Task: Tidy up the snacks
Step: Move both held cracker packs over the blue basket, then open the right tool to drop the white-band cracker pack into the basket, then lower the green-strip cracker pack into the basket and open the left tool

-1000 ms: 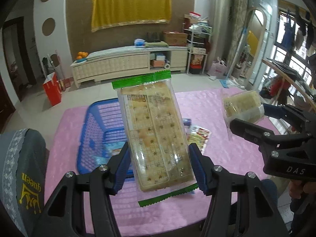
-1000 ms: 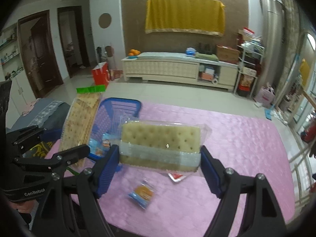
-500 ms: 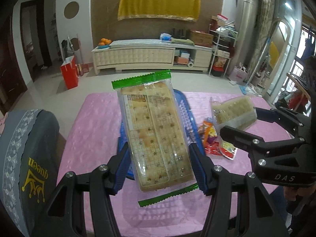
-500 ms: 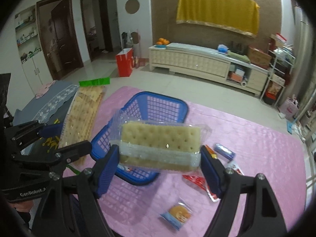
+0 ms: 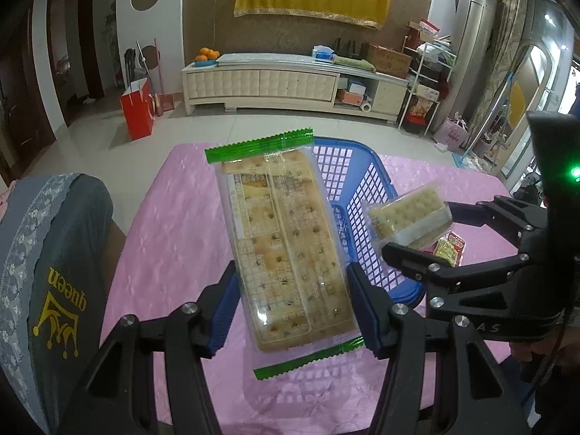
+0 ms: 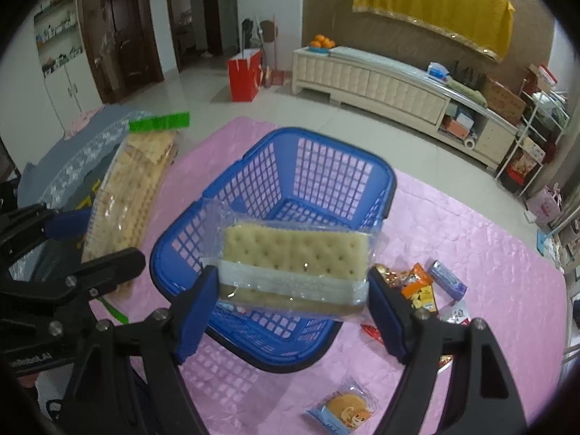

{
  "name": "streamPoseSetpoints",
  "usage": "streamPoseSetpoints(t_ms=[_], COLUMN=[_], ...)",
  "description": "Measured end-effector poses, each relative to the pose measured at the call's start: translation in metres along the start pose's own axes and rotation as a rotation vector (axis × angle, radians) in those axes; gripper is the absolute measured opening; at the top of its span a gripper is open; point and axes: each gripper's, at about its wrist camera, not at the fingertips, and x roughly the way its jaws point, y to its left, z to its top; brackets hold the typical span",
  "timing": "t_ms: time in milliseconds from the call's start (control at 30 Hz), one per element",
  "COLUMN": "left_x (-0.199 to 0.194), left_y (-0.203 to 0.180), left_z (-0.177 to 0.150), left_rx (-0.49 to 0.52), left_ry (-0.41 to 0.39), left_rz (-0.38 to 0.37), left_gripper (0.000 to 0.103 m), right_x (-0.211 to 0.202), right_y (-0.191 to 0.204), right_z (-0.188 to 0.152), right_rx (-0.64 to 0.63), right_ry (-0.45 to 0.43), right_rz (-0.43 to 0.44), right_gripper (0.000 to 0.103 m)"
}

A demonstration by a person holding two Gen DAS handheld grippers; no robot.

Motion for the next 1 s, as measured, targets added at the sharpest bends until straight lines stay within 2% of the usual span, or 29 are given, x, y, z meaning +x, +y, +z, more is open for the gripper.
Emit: streamPoseSetpoints(t_ms=[200, 300, 467, 733, 1000], left_x=[0.001, -0.001, -0.004, -0.005, 0.006], left_y=[0.006, 0.008, 0.008, -0.002, -0.023], left_z=[-0.002, -0.004, -0.010, -0.009, 0.000], left_rx=[-0.008, -0.010, -0.012, 0.011, 0.055], left_ry=[0.004, 0.004, 0.006, 0.005, 0.011], left_rz=[-0.007, -0.010, -0.015, -0.035, -0.042], left_gripper=[0.056, 0.056, 0.056, 0.056, 0.056], right_x=[0.013, 0.018, 0.019, -0.008, -0.032], right_y=[-0.002, -0.003, 0.000, -0.007, -0.032], right_z=[0.000, -0.002, -0.008, -0.015, -0.021], right_rx=[0.037, 0.044, 0.038, 0.077, 0.153], right_ry=[0.045, 0.060, 0.096, 0.043, -0.048], right_rz=[0.044, 0.031, 0.010, -0.005, -0.011], right_gripper=[0.086, 0.092, 0.092, 0.092, 0.092])
